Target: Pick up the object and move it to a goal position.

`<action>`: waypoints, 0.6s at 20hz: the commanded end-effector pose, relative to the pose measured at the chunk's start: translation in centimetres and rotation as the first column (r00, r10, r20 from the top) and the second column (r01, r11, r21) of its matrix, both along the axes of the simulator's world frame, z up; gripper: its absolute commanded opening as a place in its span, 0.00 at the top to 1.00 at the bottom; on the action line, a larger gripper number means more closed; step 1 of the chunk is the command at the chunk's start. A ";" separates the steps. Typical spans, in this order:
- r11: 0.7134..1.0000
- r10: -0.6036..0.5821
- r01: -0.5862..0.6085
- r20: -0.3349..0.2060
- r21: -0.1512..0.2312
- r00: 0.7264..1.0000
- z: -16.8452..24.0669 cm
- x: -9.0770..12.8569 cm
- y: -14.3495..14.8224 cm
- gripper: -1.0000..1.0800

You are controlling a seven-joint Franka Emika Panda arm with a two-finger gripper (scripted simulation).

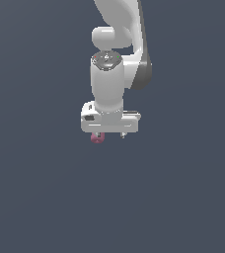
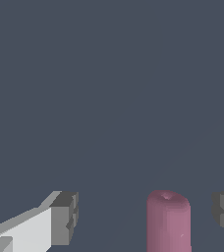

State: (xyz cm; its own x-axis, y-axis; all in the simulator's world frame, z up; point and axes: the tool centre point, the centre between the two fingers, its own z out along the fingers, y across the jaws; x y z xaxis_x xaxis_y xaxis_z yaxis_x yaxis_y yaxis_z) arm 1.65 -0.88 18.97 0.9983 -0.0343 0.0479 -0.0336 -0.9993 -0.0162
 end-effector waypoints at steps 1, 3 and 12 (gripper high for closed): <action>1.000 0.000 0.000 0.000 0.000 1.000 0.0 0.0 0.0 0.04; 1.000 -0.002 0.002 0.004 -0.001 1.000 0.2 0.1 -0.3 0.04; 0.999 -0.029 0.030 0.053 -0.012 0.998 2.3 1.1 -3.3 0.04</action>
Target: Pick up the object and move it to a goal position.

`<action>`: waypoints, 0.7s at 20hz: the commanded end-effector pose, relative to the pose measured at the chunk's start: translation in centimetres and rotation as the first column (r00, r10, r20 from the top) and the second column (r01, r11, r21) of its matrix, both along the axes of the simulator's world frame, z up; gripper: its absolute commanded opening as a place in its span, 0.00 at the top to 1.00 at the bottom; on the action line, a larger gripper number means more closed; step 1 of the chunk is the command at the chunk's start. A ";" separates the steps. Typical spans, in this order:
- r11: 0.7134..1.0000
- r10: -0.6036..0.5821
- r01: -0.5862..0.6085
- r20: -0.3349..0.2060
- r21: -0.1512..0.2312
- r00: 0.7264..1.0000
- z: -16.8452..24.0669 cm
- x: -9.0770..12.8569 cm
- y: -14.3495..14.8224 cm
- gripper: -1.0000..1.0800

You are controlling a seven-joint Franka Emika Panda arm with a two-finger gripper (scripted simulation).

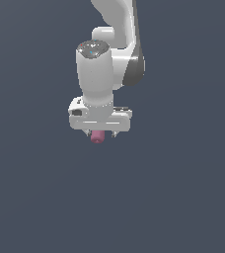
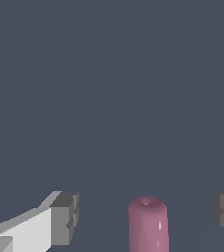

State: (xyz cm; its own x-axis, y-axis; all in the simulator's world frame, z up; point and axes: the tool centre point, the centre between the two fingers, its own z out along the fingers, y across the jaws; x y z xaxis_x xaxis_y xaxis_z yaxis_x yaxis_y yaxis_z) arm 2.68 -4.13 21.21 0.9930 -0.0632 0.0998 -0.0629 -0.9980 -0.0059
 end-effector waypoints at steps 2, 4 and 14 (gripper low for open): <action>1.000 0.002 -0.002 0.000 0.000 1.000 0.0 0.0 0.1 0.04; 1.000 0.002 -0.002 -0.002 0.000 1.000 -0.2 -0.2 0.0 0.04; 1.000 0.006 -0.006 -0.025 -0.001 1.000 -3.4 -3.0 -1.1 0.04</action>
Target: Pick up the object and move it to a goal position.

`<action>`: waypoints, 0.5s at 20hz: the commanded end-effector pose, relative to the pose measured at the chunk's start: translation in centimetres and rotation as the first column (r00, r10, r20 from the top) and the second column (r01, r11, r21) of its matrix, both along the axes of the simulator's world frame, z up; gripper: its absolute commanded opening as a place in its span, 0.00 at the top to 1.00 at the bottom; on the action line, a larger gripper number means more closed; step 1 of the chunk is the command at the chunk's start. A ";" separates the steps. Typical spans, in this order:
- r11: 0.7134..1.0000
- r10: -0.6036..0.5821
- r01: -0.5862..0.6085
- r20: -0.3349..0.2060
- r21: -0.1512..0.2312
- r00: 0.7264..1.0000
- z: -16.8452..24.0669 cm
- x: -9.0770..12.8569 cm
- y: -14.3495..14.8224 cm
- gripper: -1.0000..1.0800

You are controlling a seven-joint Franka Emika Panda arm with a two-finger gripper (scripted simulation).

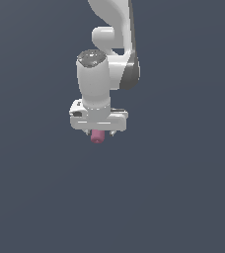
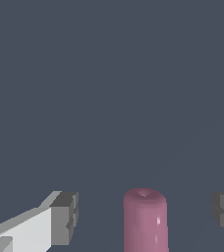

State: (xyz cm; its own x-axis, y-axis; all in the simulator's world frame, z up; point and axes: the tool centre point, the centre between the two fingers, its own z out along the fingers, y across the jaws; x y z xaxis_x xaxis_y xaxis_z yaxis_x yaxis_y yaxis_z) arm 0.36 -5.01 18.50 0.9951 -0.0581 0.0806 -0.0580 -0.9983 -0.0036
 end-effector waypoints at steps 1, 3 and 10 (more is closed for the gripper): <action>1.000 0.001 -0.001 -0.009 0.000 1.000 -1.2 -1.1 -0.4 0.04; 1.000 0.003 -0.003 -0.018 -0.001 1.000 -2.3 -2.2 -0.8 0.04; 1.000 0.008 -0.008 -0.052 0.000 0.999 -6.3 -7.1 -2.0 0.04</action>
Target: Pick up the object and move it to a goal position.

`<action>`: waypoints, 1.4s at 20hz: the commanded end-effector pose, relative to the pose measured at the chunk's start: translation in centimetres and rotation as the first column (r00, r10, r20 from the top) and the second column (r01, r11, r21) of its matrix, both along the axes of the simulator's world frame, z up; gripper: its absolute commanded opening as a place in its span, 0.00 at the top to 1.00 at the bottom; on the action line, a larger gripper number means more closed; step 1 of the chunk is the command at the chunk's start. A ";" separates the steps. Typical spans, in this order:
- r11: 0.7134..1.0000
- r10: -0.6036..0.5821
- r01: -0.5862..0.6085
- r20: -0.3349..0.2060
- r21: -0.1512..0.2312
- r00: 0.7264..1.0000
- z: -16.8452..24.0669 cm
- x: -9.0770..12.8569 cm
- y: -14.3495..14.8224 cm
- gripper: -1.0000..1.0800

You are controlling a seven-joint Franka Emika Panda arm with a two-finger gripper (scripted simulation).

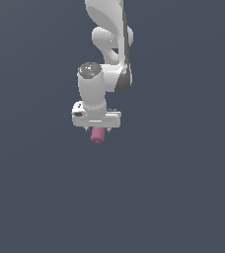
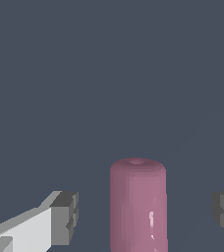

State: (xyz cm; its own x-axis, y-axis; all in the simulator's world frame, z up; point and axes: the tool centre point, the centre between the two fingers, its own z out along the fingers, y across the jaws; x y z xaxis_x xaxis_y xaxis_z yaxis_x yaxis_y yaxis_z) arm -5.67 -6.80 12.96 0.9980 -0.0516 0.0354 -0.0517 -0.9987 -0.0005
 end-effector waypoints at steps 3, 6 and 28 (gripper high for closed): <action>1.000 0.003 -0.003 -0.018 0.000 1.000 -2.0 -2.7 -0.6 0.04; 1.000 0.004 -0.004 -0.026 0.001 1.000 -2.9 -4.1 -0.8 0.04; 1.000 0.006 -0.006 -0.035 0.001 0.999 -7.9 -5.7 -1.0 0.04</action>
State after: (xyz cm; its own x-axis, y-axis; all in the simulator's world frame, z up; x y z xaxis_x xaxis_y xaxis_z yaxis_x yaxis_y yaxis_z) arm -11.32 -7.82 5.68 0.9989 -0.0461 -0.0005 -0.0461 -0.9989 0.0000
